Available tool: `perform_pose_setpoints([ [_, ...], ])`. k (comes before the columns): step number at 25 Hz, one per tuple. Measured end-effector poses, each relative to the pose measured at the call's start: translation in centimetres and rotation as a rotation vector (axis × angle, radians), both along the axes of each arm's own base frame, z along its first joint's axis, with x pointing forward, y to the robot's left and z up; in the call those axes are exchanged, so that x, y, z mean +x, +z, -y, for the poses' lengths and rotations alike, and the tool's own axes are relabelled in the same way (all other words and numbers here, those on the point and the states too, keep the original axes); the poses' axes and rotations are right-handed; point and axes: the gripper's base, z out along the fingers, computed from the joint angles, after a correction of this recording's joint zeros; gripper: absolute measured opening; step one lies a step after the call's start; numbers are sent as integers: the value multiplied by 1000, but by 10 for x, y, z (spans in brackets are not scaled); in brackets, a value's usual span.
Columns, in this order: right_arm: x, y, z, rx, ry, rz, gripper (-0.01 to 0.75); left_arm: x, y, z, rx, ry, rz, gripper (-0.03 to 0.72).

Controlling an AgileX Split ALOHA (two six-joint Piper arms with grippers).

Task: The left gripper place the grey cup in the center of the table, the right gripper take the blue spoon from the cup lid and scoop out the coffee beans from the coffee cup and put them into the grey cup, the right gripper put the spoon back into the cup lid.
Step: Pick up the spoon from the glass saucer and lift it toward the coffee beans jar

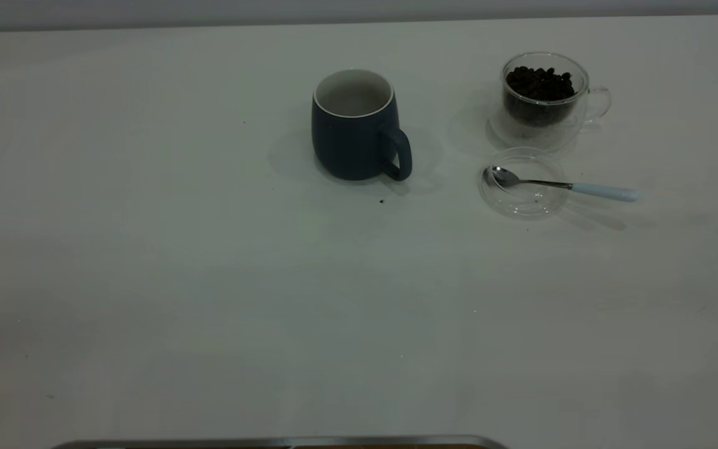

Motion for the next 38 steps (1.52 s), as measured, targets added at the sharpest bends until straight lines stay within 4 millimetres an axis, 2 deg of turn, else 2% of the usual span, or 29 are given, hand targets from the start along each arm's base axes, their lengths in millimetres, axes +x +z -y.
perform_pose_setpoints([
  [3, 3, 6, -2, 96, -31, 57, 333, 0, 0, 0, 0, 0, 0, 567],
  [6, 14, 17, -3, 148, -42, 154, 504, 0, 0, 0, 0, 0, 0, 567],
  [9, 35, 27, -7, 215, -43, 164, 689, 0, 0, 0, 0, 0, 0, 567],
  [11, 56, 30, -11, 287, -38, 117, 733, 0, 0, 0, 0, 0, 0, 567],
  [16, 110, 33, -25, 427, 1, 6, 731, 0, 0, 0, 0, 0, 0, 567],
  [21, 164, 17, -36, 515, 14, -144, 681, 0, 0, 0, 0, 0, 0, 567],
  [26, 211, -21, -39, 554, -38, -265, 616, 0, 0, 0, 0, 0, 0, 567],
  [29, 234, -51, -41, 592, -90, -356, 609, 0, 0, 0, 0, 0, 0, 567],
  [33, 256, -88, -43, 628, -143, -441, 605, 0, 0, 0, 0, 0, 0, 567],
  [38, 271, -131, -40, 696, -185, -546, 605, 0, 0, 0, 0, 0, 0, 567],
])
